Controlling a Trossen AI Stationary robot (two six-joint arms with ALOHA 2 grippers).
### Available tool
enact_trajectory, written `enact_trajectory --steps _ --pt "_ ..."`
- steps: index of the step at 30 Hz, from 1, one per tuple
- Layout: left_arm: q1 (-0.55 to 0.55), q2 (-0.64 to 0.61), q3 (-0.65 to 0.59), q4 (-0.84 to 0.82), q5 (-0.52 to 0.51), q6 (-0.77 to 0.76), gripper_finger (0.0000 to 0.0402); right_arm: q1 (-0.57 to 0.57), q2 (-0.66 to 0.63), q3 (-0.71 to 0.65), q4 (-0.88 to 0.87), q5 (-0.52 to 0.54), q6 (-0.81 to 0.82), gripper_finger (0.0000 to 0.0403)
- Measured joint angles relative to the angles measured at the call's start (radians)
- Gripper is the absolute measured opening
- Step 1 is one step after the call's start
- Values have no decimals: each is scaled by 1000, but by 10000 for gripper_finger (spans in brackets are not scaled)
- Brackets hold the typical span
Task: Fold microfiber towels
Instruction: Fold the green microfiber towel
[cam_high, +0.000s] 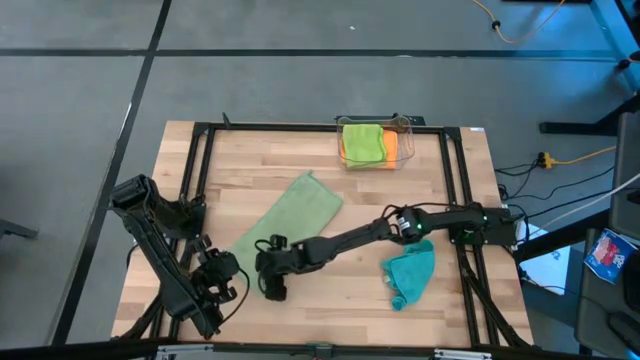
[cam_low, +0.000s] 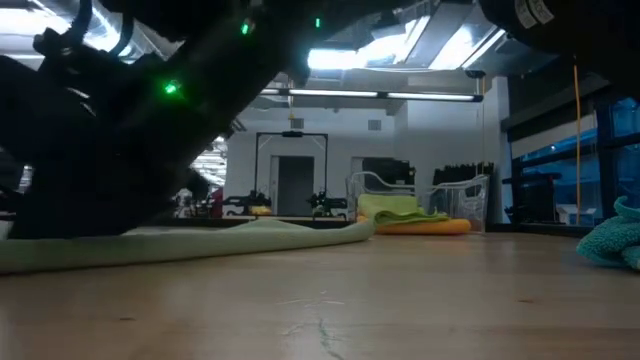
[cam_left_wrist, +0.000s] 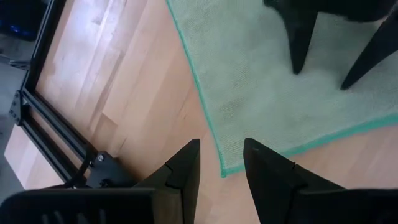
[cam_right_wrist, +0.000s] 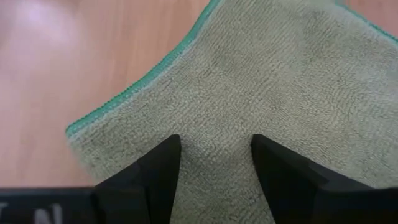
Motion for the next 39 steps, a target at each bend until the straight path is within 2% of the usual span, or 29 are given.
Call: enact_trajectory --steps 5,8,13,18,26,31,39 --pt "0 0 0 0 -5 0 115 19 -10 45 -234 -4 -93 204" --pt "0 0 0 0 -6 0 115 24 -10 72 -360 -57 -131 204" --pt "0 0 0 5 -6 -1 115 37 -13 81 -497 -125 -143 204" --pt "0 0 0 14 -5 -2 115 64 -21 83 -675 -134 -148 204" --pt "0 0 -1 27 -5 -9 115 117 -71 73 -877 -135 -69 204" --pt "0 0 -1 44 -5 -9 115 193 -115 63 -1007 -77 81 204" --pt "9 0 -1 44 -5 -9 115 348 -186 68 -991 148 250 204"
